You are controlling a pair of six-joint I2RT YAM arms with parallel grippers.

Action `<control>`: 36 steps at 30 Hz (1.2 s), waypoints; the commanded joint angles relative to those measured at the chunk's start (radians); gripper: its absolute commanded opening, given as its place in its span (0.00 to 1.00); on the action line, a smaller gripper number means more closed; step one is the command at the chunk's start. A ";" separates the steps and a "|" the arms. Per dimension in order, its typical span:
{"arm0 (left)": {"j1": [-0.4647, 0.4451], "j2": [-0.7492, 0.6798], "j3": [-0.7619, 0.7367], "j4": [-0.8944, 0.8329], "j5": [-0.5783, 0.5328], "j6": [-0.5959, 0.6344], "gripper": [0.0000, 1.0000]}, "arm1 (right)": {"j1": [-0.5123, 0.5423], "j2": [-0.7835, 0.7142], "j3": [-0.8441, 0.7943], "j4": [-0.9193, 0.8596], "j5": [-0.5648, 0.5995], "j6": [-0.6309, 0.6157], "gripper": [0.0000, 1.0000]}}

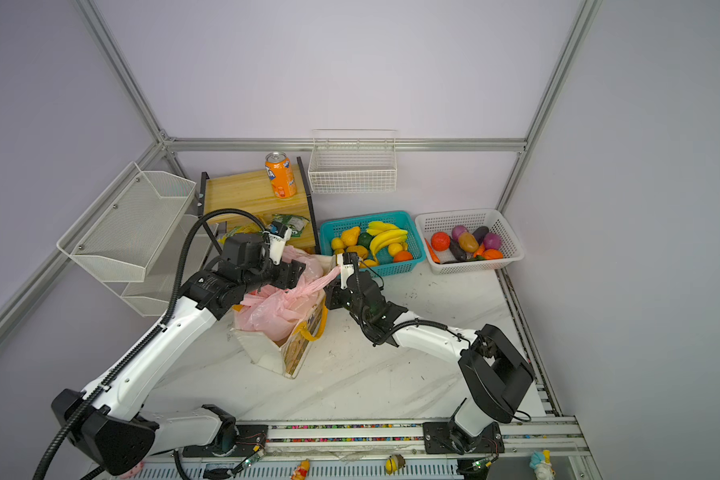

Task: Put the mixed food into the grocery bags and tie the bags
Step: 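Carry the pink bag over the canvas tote with the left gripper, then lower the pink bag into the tote and open the left gripper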

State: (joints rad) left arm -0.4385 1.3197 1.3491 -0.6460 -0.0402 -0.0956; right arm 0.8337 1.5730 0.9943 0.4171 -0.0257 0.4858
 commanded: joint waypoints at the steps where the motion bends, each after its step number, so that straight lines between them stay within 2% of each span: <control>1: 0.006 0.029 0.050 -0.007 0.008 -0.035 0.73 | -0.012 -0.062 0.000 0.094 0.018 -0.008 0.09; 5: 0.006 0.037 -0.030 -0.027 -0.045 -0.039 0.71 | -0.012 -0.097 -0.008 0.095 0.050 -0.035 0.09; 10: 0.007 0.039 -0.155 -0.011 -0.104 -0.113 0.70 | -0.012 -0.122 -0.010 0.110 0.056 -0.049 0.09; 16: 0.006 0.080 -0.253 0.108 -0.033 -0.224 0.68 | -0.012 -0.084 0.003 0.115 0.005 -0.021 0.09; 20: 0.006 0.145 -0.289 0.153 -0.028 -0.247 0.69 | -0.012 -0.049 -0.021 0.129 -0.027 0.012 0.09; 25: 0.004 0.159 -0.350 0.208 -0.033 -0.260 0.70 | -0.012 -0.024 -0.055 0.156 -0.043 0.043 0.09; 33: -0.015 0.103 -0.400 0.256 -0.112 -0.256 0.73 | -0.012 -0.006 -0.031 0.124 -0.041 0.018 0.09; 36: -0.019 -0.025 -0.381 0.276 -0.106 -0.258 0.76 | -0.013 -0.015 -0.030 0.111 -0.029 0.005 0.09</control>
State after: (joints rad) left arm -0.4484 1.3682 1.0031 -0.3355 -0.1215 -0.3344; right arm 0.8200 1.5635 0.9447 0.5022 -0.0608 0.5072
